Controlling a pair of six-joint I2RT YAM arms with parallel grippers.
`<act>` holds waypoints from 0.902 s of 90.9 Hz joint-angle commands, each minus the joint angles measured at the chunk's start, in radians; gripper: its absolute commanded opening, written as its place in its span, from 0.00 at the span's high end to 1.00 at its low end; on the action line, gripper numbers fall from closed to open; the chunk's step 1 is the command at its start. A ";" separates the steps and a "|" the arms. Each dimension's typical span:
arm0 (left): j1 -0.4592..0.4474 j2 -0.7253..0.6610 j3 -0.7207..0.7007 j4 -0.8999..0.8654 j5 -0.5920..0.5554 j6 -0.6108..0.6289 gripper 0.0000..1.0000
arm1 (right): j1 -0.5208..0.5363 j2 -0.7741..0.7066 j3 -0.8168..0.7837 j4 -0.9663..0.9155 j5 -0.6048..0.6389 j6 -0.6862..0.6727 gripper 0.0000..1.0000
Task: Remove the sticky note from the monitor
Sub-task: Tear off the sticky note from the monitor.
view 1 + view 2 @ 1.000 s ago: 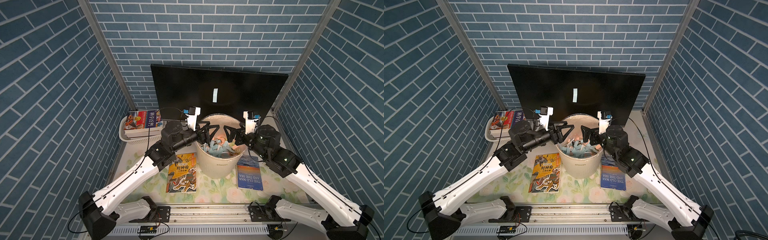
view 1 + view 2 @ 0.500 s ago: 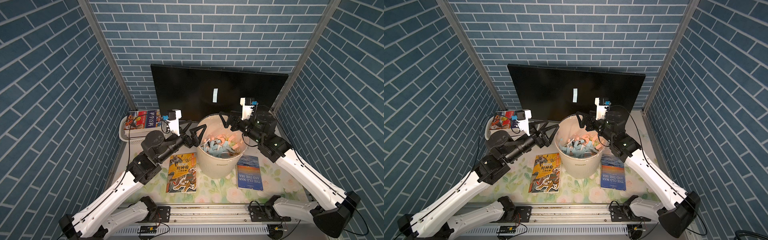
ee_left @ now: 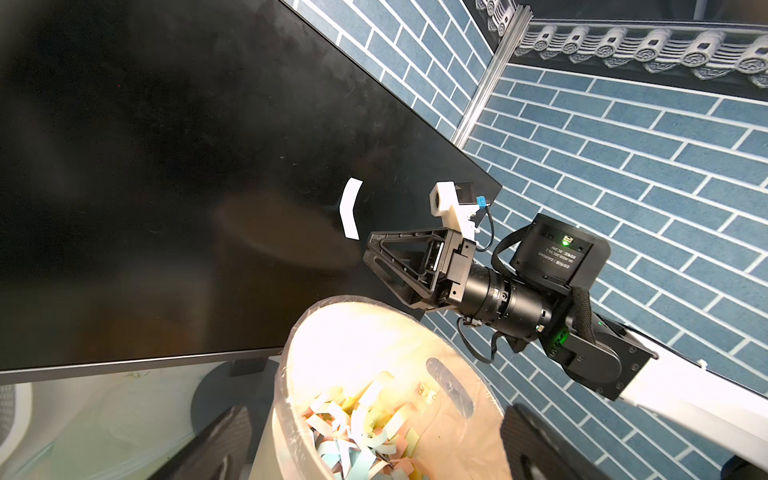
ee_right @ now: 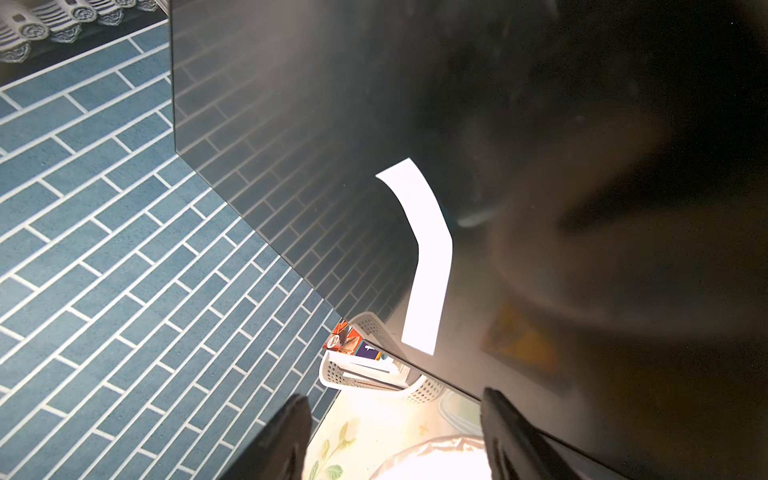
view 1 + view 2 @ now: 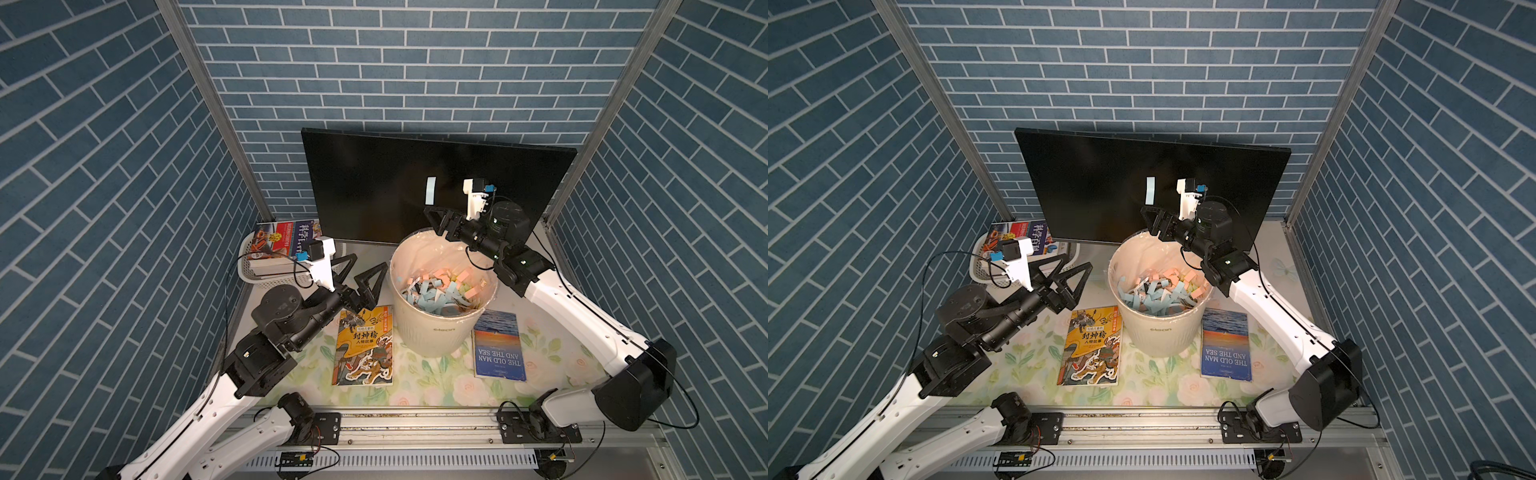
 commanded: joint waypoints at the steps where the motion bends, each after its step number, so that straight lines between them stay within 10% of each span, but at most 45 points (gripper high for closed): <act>1: 0.002 -0.047 -0.016 -0.056 -0.050 0.029 0.00 | -0.010 0.035 0.058 0.063 -0.045 0.037 0.37; 82: 0.003 -0.182 -0.009 -0.192 -0.129 0.069 0.00 | -0.030 0.166 0.124 0.167 -0.086 0.095 0.87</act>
